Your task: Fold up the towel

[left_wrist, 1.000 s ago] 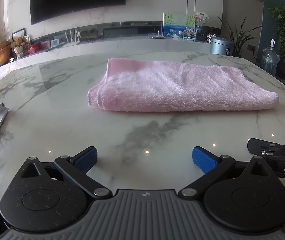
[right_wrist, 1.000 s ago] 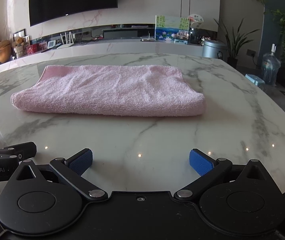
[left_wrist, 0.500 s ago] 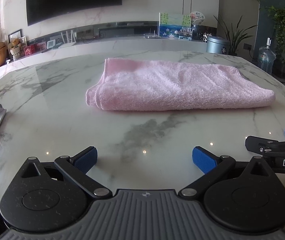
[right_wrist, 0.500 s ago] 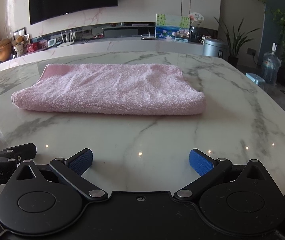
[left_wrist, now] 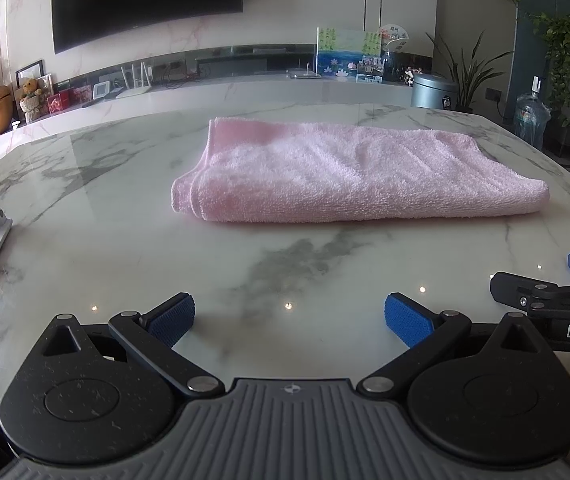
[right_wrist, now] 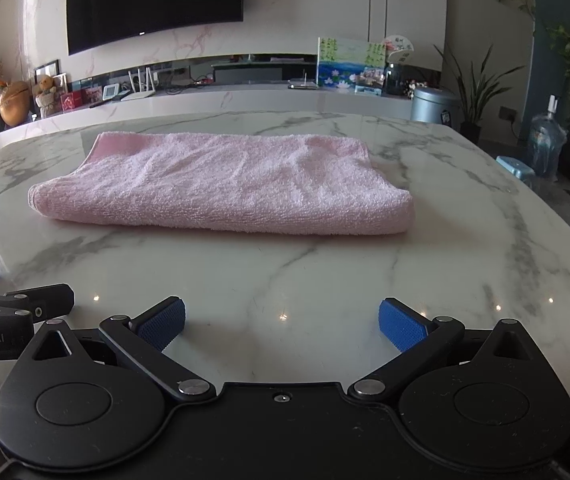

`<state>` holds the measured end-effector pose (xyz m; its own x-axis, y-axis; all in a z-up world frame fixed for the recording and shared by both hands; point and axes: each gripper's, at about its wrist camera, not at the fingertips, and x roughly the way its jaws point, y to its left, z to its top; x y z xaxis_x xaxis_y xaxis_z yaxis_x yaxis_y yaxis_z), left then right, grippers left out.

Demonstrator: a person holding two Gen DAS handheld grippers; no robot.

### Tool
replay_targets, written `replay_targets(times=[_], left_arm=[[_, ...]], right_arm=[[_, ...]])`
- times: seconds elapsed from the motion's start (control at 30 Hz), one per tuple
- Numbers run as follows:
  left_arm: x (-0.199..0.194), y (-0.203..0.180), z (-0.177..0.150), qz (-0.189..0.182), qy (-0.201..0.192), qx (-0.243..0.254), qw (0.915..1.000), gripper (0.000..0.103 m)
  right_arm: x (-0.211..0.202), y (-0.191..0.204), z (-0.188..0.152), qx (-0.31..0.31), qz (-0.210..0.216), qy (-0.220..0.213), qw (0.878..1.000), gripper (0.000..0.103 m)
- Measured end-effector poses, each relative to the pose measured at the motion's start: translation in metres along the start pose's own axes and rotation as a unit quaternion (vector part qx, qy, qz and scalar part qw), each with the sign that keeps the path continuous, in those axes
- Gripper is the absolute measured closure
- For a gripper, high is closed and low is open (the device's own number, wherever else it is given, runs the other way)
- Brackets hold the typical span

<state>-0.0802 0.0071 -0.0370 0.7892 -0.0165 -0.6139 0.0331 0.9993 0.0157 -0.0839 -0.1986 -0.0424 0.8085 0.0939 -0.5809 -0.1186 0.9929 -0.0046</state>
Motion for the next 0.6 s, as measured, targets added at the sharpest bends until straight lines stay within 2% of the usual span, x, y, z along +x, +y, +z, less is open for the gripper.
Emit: replay_targets(times=[0.6], left_arm=[[0.0000,0.0003,-0.0004,-0.002,-0.001,0.001,1.0000,0.000]], right_arm=[[-0.0003,-0.0012,-0.0016,0.000,0.000,-0.001,1.000,0.000]])
